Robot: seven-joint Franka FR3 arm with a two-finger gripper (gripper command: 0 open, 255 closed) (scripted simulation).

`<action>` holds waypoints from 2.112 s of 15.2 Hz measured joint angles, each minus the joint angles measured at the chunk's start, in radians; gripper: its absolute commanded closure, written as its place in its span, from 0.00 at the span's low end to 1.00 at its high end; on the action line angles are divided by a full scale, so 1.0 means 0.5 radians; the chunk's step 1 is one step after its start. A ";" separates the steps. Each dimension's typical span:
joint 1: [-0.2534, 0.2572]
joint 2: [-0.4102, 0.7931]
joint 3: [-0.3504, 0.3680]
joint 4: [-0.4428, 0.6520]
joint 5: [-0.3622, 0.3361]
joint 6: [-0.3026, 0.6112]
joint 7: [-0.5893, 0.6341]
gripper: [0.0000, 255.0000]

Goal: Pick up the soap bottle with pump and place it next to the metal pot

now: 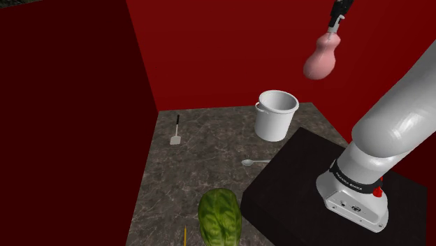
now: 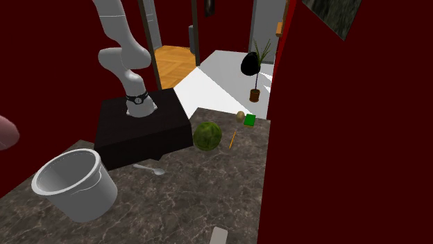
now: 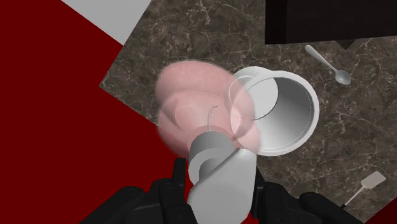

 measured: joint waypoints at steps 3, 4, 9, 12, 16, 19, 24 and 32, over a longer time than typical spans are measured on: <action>-0.033 0.089 -0.042 0.065 0.058 0.003 -0.085 1.00; -0.035 0.094 -0.043 0.048 0.061 0.024 -0.090 1.00; -0.033 0.079 -0.042 -0.099 0.053 0.159 -0.094 1.00; -0.033 0.072 -0.042 -0.181 0.049 0.234 -0.097 1.00; -0.032 0.080 -0.040 -0.286 0.056 0.346 -0.102 1.00; -0.036 0.091 -0.044 -0.357 0.065 0.425 -0.116 1.00; -0.037 0.119 -0.045 -0.465 0.087 0.555 -0.133 1.00; -0.042 0.173 -0.047 -0.620 0.132 0.751 -0.171 1.00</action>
